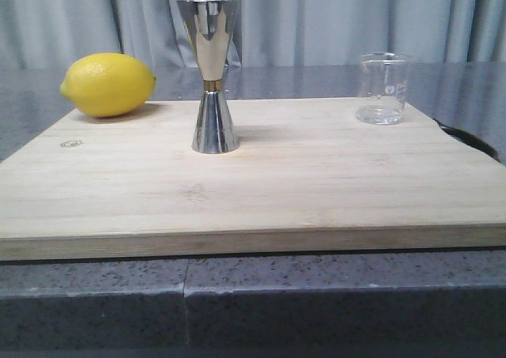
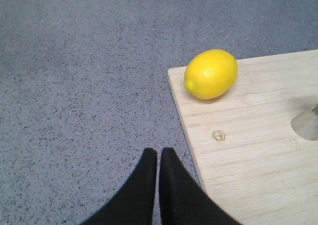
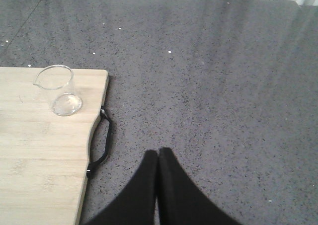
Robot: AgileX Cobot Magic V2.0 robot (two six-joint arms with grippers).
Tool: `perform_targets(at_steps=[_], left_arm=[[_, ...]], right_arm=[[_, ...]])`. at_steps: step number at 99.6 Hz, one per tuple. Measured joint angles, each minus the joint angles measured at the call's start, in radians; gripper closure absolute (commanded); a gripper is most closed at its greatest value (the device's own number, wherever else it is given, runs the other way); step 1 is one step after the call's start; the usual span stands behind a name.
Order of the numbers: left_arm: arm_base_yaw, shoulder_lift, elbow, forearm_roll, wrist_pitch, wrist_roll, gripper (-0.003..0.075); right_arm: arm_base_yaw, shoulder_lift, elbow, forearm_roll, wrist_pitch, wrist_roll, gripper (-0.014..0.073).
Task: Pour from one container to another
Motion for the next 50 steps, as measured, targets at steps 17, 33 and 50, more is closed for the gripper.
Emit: perform_targets(at_steps=[17, 33, 50], left_arm=[[0.000, 0.000, 0.000, 0.000, -0.002, 0.000, 0.0739], [0.000, 0.000, 0.000, 0.000, -0.002, 0.000, 0.0739], [0.003, -0.013, 0.015, -0.022, -0.014, 0.000, 0.0739]], right_arm=[[0.000, 0.000, 0.000, 0.000, 0.000, 0.000, 0.0665], [0.000, 0.000, 0.000, 0.000, 0.000, 0.000, 0.0665], [0.000, 0.000, 0.000, 0.000, 0.000, 0.000, 0.0665]])
